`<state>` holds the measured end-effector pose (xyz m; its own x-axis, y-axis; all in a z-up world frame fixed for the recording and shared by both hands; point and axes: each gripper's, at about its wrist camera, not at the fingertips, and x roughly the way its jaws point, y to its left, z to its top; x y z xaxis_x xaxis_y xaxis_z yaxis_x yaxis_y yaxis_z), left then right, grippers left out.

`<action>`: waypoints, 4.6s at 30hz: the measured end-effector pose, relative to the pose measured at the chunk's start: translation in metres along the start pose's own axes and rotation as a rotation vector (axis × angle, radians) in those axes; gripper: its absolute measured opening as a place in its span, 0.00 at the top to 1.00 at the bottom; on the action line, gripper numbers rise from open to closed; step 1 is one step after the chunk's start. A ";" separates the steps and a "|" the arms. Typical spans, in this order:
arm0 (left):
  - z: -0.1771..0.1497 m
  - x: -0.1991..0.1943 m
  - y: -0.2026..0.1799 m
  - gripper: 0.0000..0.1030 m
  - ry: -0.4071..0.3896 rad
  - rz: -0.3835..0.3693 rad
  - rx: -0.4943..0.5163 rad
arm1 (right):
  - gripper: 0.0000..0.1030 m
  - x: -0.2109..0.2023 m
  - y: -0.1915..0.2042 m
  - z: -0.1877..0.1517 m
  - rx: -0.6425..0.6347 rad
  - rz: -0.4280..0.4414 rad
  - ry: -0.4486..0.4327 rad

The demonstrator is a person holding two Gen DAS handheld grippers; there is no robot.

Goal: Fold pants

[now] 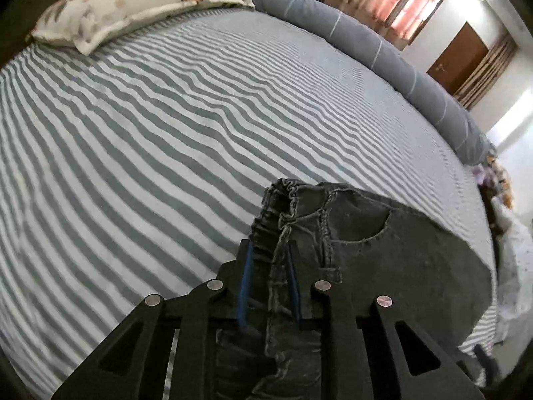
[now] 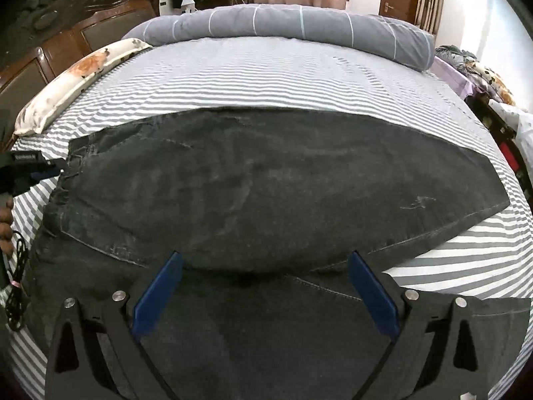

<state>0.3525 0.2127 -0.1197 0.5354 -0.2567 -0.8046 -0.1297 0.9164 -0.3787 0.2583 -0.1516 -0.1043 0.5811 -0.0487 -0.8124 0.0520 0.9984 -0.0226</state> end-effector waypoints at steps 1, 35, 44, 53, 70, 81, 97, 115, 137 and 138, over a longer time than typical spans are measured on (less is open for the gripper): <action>0.003 0.004 0.001 0.80 0.008 -0.018 -0.006 | 0.04 0.002 0.000 -0.001 0.002 -0.002 0.003; 0.028 0.051 -0.038 0.94 -0.064 -0.157 -0.088 | 0.04 0.094 0.028 0.146 -0.408 0.182 0.097; 0.040 0.006 -0.024 0.95 -0.154 -0.497 -0.046 | 0.04 0.109 0.039 0.180 -0.540 0.256 0.161; 0.035 -0.027 -0.035 0.95 -0.203 -0.629 0.175 | 0.05 0.128 0.109 0.214 -0.824 0.506 0.363; 0.028 -0.038 -0.021 0.95 -0.240 -0.697 0.187 | 0.60 0.177 0.032 0.200 -0.856 0.518 0.624; 0.032 -0.028 -0.020 0.95 -0.223 -0.584 0.151 | 0.67 0.172 -0.027 0.206 -0.845 0.450 0.513; 0.030 0.004 -0.050 0.95 -0.155 -0.083 0.110 | 0.94 0.098 -0.018 0.151 -0.800 0.240 0.321; 0.010 -0.032 -0.096 0.94 -0.274 0.113 0.491 | 0.95 -0.042 -0.009 0.066 -0.583 0.000 0.105; -0.084 -0.105 -0.066 0.89 -0.093 0.100 0.518 | 0.95 -0.094 -0.018 -0.060 -0.372 0.106 0.158; -0.087 -0.105 -0.064 0.89 -0.084 0.105 0.515 | 0.95 -0.093 -0.016 -0.070 -0.374 0.107 0.166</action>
<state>0.2320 0.1541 -0.0501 0.6094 -0.1492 -0.7787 0.2289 0.9734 -0.0074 0.1471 -0.1612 -0.0693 0.4268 0.0305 -0.9038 -0.3180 0.9407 -0.1184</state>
